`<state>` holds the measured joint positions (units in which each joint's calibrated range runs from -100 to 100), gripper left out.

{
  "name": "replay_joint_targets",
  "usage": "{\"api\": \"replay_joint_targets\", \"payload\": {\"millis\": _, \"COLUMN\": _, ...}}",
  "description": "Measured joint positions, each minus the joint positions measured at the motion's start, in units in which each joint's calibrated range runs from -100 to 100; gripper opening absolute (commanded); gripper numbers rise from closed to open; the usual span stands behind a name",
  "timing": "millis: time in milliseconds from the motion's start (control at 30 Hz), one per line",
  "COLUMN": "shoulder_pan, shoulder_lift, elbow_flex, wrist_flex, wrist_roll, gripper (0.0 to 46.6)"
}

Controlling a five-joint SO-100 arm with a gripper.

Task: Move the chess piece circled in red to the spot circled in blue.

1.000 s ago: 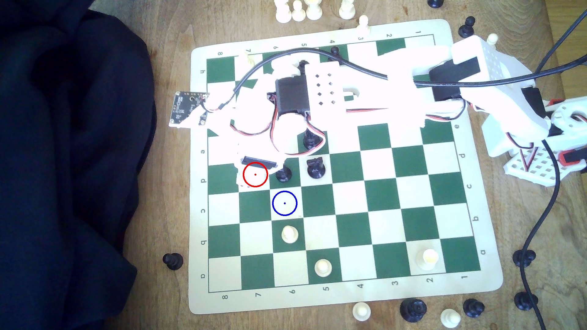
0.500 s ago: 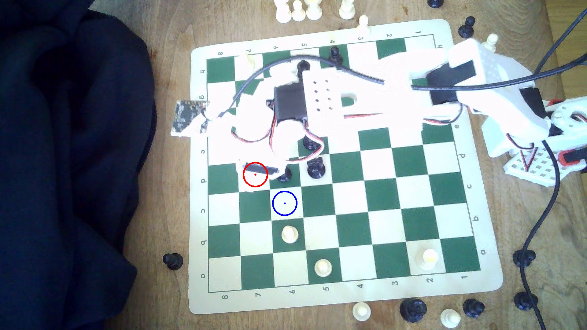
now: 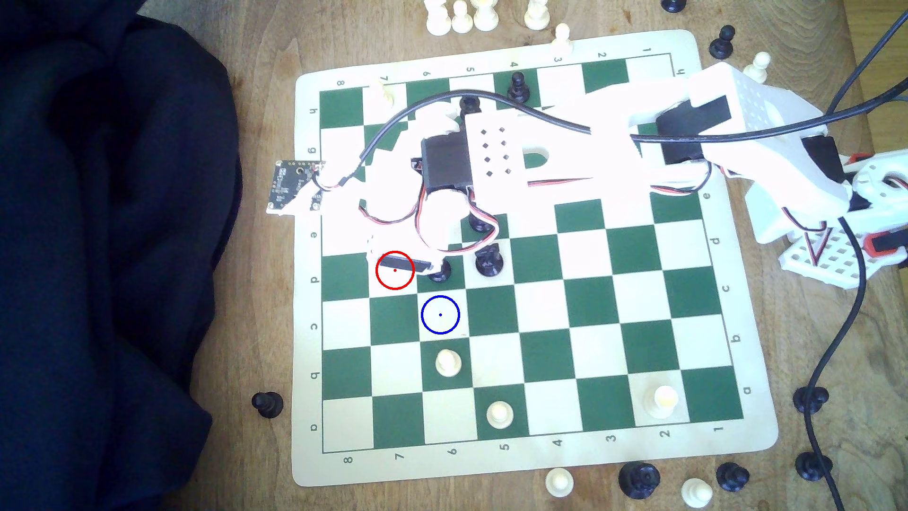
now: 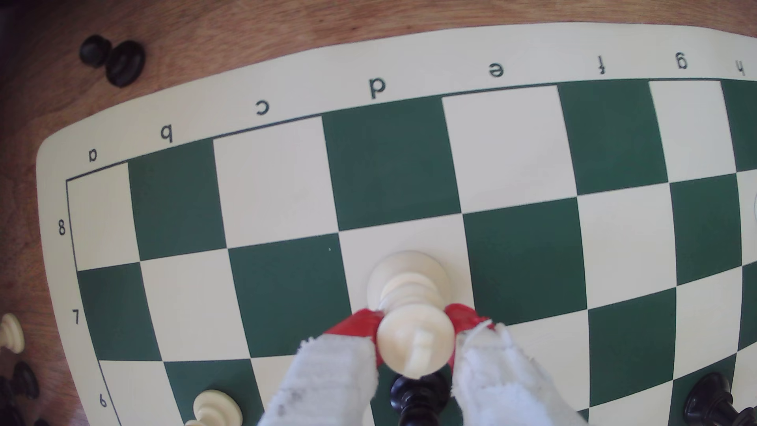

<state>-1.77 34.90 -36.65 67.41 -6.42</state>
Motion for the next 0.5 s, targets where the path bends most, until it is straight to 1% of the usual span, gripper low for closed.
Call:
{"api": "replay_joint_targets", "payload": {"millis": 267, "shoulder_pan": 0.0, "shoulder_lift": -0.4, "elbow_flex": 0.0, "wrist_flex": 0.6, "wrist_roll": -0.1, "gripper": 0.3}}
{"api": "replay_joint_targets", "payload": {"millis": 400, "shoulder_pan": 0.0, "shoulder_lift": -3.4, "elbow_flex": 0.0, "wrist_flex": 1.8, "wrist_roll": -0.7, "gripper": 0.4}}
{"api": "replay_joint_targets", "payload": {"millis": 500, "shoulder_pan": -1.3, "shoulder_lift": -8.4, "elbow_flex": 0.0, "wrist_flex": 2.5, "wrist_roll": -0.8, "gripper": 0.6}}
